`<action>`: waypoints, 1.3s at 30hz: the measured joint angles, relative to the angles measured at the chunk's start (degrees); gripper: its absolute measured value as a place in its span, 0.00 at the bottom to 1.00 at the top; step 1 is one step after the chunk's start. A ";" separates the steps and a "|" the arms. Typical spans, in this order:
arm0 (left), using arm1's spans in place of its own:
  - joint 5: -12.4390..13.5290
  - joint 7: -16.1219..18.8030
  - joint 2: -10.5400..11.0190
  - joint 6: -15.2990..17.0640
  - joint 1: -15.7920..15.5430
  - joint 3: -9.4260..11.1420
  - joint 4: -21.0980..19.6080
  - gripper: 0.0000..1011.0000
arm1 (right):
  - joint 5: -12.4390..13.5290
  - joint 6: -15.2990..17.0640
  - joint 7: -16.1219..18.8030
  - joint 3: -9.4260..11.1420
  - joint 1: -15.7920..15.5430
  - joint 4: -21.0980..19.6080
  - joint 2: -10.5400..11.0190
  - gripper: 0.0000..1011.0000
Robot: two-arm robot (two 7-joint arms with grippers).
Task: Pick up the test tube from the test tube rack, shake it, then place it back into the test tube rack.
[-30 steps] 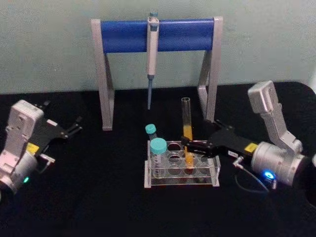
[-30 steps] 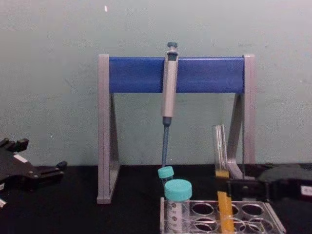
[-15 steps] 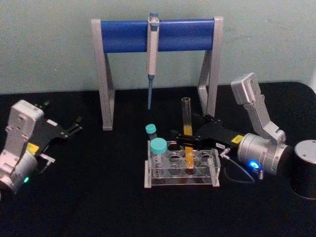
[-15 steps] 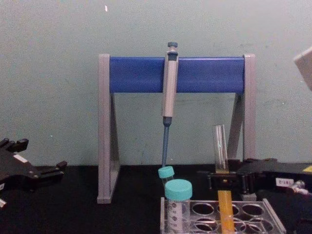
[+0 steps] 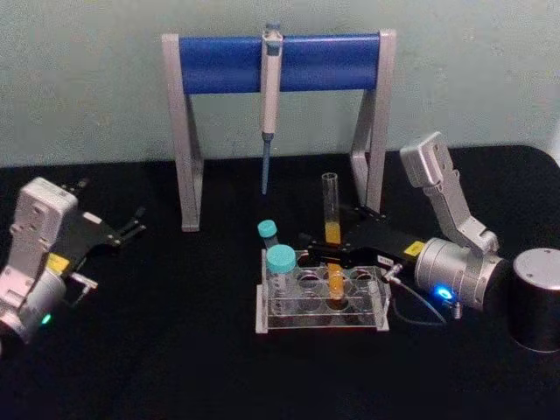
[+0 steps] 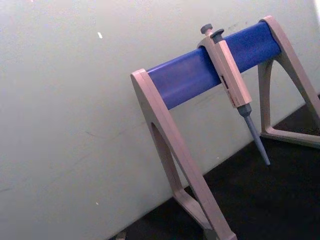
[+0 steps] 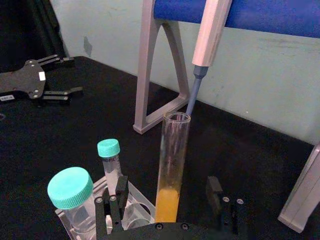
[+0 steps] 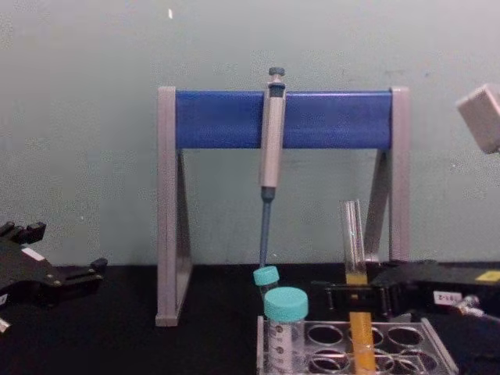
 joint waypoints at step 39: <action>0.00 0.00 0.00 0.00 0.00 0.00 0.00 0.99 | 0.21 -0.10 -0.04 0.12 -0.10 -0.17 0.12 0.23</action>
